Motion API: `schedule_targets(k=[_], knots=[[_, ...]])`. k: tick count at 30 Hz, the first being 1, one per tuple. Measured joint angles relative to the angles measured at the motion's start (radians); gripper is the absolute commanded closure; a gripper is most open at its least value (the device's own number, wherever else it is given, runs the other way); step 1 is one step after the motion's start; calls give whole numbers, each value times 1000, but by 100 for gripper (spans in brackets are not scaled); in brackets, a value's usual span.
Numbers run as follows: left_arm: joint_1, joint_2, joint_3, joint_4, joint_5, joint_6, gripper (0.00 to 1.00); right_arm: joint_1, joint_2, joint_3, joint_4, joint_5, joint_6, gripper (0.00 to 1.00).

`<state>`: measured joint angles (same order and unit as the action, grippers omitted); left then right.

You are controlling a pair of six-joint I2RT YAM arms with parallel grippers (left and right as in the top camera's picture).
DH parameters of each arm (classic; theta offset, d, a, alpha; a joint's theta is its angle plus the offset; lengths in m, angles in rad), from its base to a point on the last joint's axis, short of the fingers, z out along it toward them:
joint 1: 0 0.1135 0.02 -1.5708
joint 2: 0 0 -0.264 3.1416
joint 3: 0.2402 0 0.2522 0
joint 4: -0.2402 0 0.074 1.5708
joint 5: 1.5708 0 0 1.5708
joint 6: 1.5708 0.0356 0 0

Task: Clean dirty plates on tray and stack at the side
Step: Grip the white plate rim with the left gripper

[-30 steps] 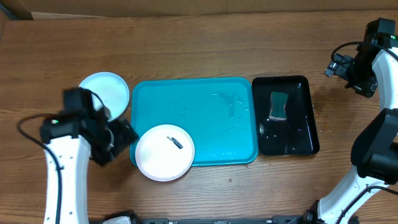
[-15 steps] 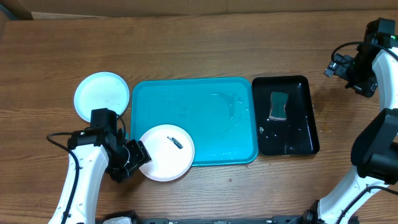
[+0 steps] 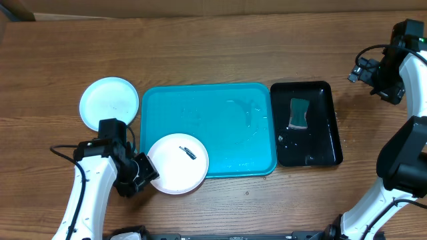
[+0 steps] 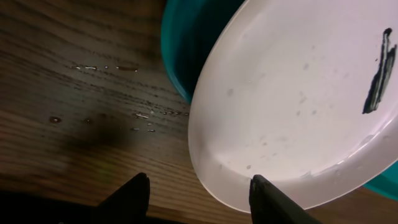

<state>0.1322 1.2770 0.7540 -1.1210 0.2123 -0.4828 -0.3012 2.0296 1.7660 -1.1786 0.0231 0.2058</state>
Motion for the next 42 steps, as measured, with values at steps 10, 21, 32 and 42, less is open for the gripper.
schedule_targets(k=[10, 21, 32, 42], knots=[[0, -1, -87, 70, 1, -62, 96, 0, 0, 0, 0, 0, 0, 0], [0, -1, -73, 121, 105, -66, 96, 0, 0, 0, 0, 0, 0, 0], [-97, 0, -16, 387, 145, -136, 75, 0, 0, 0, 0, 0, 0, 0], [-123, 2, 79, 122, 132, -121, 60, 0, 0, 0, 0, 0, 0, 0]])
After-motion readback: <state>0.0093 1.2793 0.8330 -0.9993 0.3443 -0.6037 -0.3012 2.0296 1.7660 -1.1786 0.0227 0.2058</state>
